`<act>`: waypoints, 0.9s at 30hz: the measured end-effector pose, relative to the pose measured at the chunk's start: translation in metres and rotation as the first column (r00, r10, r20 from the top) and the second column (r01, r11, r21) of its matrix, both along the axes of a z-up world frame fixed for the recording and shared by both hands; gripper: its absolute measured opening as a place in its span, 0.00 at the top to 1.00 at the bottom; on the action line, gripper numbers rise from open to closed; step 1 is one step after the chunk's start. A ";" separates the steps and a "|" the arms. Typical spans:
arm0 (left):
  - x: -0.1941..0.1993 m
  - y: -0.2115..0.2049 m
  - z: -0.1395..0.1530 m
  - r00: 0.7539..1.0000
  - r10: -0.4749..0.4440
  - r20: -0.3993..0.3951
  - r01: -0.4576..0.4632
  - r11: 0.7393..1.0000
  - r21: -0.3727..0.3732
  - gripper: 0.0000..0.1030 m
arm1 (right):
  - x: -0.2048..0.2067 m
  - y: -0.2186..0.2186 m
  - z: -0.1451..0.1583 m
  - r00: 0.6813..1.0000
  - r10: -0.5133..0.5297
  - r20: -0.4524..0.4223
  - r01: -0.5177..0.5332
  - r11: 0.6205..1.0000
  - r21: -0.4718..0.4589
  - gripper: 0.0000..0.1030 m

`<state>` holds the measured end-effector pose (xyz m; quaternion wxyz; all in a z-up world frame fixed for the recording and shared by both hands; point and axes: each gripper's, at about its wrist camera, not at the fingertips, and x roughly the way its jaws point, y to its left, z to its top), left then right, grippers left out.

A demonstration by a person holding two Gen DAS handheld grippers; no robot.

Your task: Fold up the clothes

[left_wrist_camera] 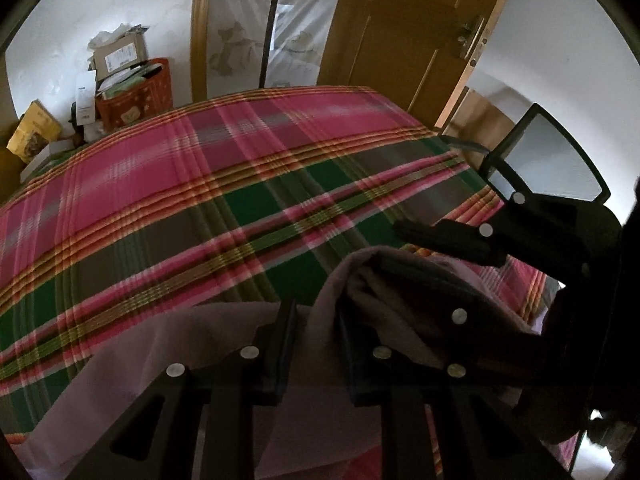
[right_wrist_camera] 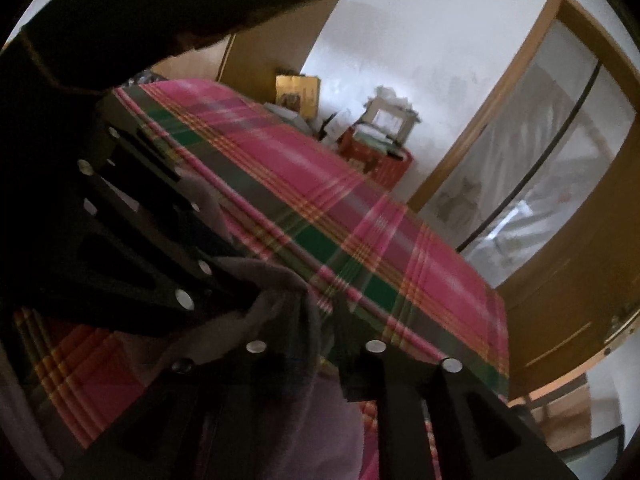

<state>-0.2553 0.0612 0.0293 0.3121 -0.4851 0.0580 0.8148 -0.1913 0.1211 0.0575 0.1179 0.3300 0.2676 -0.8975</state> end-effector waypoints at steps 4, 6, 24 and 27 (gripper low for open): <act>0.004 -0.007 0.003 1.000 0.018 0.001 -0.018 1.000 0.013 0.80 | 0.008 0.010 0.008 1.000 -0.022 0.016 0.023 0.998 -0.057 0.81; 0.009 -0.011 0.006 1.000 0.025 -0.003 -0.025 1.000 0.018 0.80 | 0.016 0.018 0.016 0.999 -0.042 0.013 0.043 0.995 -0.091 0.79; 0.097 -0.039 0.041 0.999 0.026 -0.031 -0.023 0.995 0.097 0.77 | 0.136 0.118 0.017 0.909 -0.398 0.128 0.417 0.862 -0.286 0.62; 0.124 -0.031 0.034 0.999 -0.033 -0.030 0.035 0.997 0.071 0.77 | 0.159 0.129 0.002 0.878 -0.446 0.171 0.478 0.824 -0.303 0.62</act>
